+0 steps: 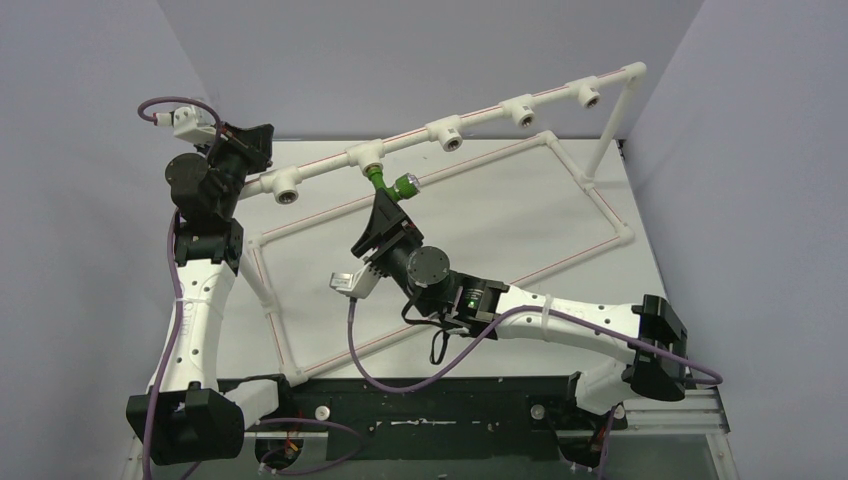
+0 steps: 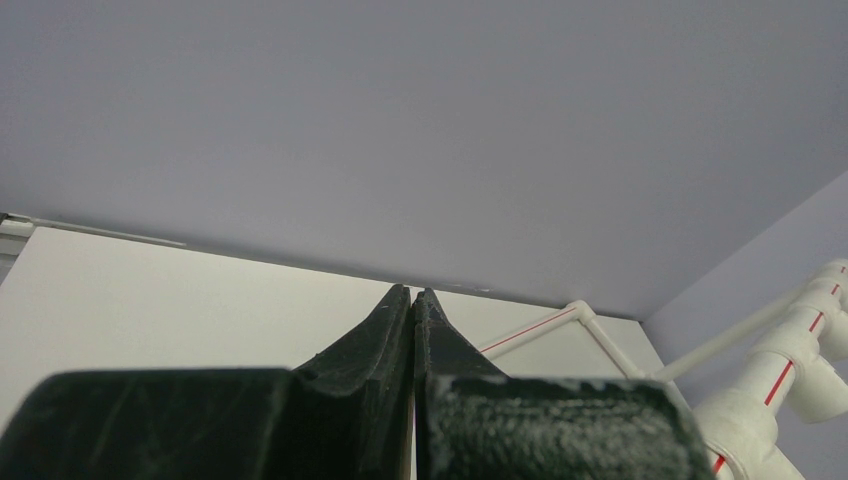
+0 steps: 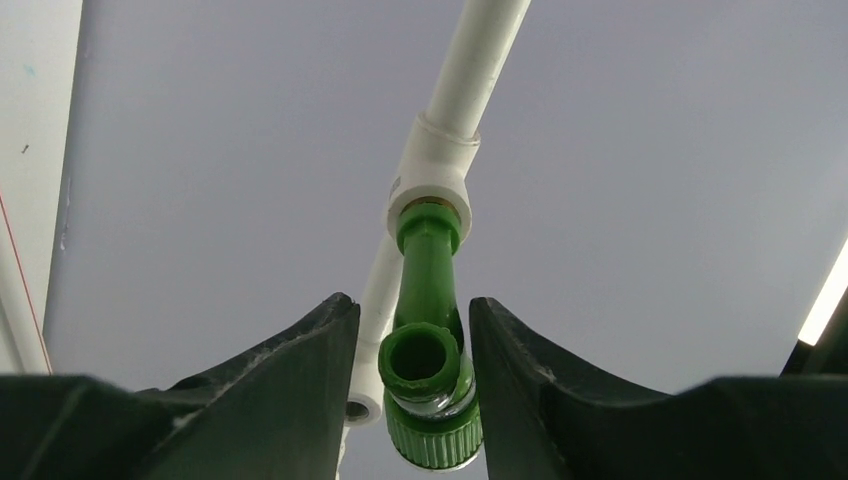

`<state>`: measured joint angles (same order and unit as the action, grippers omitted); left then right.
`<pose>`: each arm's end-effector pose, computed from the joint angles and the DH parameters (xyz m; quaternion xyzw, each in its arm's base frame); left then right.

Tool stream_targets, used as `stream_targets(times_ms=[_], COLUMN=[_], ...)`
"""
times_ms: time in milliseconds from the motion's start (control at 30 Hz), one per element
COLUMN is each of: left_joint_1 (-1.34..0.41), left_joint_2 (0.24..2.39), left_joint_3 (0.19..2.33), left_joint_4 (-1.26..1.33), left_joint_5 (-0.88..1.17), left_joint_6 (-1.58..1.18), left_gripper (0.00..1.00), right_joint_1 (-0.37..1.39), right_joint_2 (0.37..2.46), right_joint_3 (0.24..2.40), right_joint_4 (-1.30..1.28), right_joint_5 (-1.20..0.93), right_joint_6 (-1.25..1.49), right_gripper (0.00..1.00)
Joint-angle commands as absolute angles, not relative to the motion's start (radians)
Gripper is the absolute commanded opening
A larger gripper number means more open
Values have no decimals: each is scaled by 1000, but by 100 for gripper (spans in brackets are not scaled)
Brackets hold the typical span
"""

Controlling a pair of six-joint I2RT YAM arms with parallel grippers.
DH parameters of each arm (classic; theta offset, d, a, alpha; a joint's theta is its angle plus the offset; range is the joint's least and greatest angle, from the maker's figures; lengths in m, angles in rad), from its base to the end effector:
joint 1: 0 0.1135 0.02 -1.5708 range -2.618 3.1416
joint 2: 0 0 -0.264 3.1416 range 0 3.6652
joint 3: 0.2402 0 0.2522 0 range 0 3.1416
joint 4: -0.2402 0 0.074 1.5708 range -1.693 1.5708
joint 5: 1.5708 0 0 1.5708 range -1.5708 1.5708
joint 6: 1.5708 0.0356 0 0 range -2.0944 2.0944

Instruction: Install the water faucets

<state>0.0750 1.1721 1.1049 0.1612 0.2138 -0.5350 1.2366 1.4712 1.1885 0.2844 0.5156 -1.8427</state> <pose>0.2741 0.0130 0.4104 -0.1257 0.6621 -0.2376 0.6996 0.1316 0.3255 0.3657 -0.6772 0.2016 -0.3761 0.5994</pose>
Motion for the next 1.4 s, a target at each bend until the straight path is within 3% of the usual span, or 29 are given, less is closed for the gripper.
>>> stream_targets(times_ms=[0, 100, 333, 1067, 1367], left_joint_1=[86, 86, 86, 85, 86], left_joint_2=[1310, 1309, 1309, 1308, 1304], left_joint_3=[983, 983, 983, 982, 980], left_joint_4=[-183, -183, -181, -179, -177], left_joint_5=[212, 212, 215, 221, 224], left_joint_6=[-521, -521, -523, -525, -526], left_gripper=[0, 0, 0, 0, 0], right_joint_1=[1231, 1231, 1252, 1273, 1226], right_joint_2=[1474, 1486, 1488, 1513, 1476], right_joint_3=[1196, 1197, 1205, 1348, 1313], right_joint_4=[403, 437, 468, 528, 587], right_joint_5=[557, 579, 592, 593, 620], right_joint_6=[-1847, -1827, -1705, -778, -342], right_gripper=[41, 32, 1, 0, 0])
